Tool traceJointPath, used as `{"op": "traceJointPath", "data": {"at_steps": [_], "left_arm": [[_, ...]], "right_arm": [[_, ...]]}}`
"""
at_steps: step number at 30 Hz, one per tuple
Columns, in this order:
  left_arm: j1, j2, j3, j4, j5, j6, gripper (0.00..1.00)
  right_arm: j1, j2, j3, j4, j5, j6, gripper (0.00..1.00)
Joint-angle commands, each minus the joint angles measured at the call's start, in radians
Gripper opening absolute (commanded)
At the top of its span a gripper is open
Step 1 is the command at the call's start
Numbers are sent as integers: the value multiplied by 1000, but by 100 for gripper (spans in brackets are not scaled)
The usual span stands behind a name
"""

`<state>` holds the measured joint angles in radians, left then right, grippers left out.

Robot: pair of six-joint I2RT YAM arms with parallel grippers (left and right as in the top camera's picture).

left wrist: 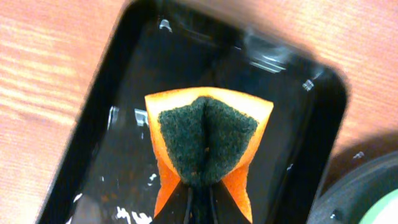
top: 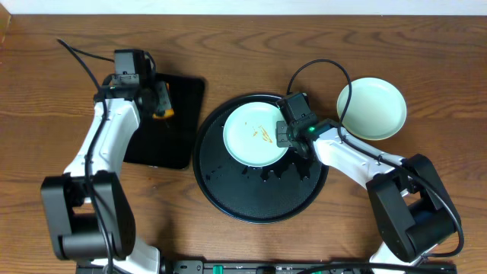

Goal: Clean dirty plates on tray and stack at the side

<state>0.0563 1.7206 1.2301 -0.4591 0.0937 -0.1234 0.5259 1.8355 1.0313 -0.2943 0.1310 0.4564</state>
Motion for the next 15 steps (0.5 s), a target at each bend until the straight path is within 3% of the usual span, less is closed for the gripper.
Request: {"op": "traceJointPath", "data": {"at_steps": [1, 15], "left_arm": [[0, -87, 3, 47, -14, 62, 7], [0, -279, 3, 202, -61, 151, 7]], "right_arm": [[-6, 9, 15, -5, 29, 7, 1], [-6, 9, 15, -5, 29, 7, 1]]}}
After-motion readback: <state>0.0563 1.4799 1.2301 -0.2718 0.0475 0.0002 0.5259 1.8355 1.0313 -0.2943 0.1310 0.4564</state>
